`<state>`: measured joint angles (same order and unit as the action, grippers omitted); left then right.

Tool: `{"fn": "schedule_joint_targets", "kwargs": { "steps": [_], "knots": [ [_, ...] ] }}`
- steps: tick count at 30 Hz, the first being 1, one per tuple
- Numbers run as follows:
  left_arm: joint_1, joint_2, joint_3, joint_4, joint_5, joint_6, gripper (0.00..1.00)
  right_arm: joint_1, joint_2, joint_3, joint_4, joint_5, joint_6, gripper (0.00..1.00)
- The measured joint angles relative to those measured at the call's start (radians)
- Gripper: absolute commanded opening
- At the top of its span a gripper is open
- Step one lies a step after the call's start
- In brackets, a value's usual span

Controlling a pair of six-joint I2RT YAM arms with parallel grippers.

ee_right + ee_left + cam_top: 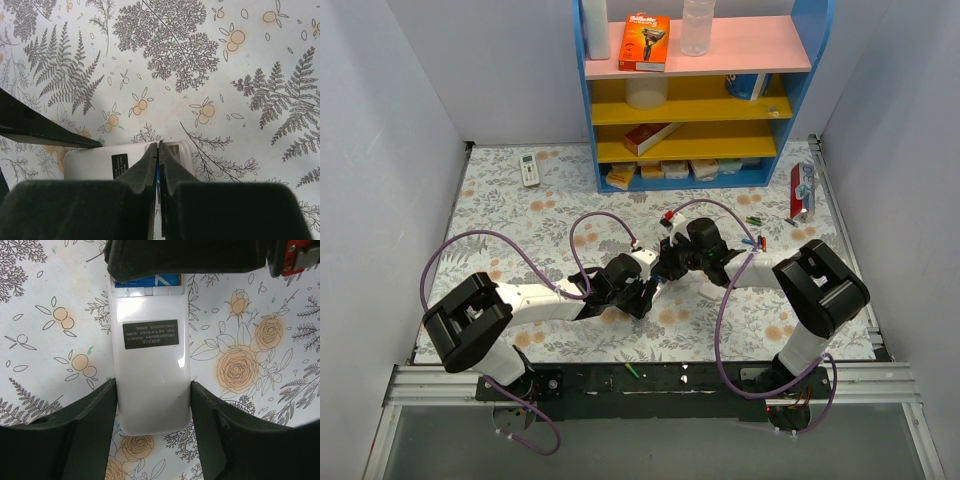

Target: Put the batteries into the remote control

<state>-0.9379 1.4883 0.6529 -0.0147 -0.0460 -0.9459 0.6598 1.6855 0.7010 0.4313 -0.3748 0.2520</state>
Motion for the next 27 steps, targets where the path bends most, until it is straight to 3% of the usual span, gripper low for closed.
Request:
{"fn": "schedule_joint_targets", "kwargs": {
  "steps": [27],
  "knots": [
    [0.001, 0.000, 0.000, -0.002, -0.010, -0.012, 0.34, -0.001, 0.009, 0.019, -0.059, -0.023, -0.093, 0.06]
  ]
}}
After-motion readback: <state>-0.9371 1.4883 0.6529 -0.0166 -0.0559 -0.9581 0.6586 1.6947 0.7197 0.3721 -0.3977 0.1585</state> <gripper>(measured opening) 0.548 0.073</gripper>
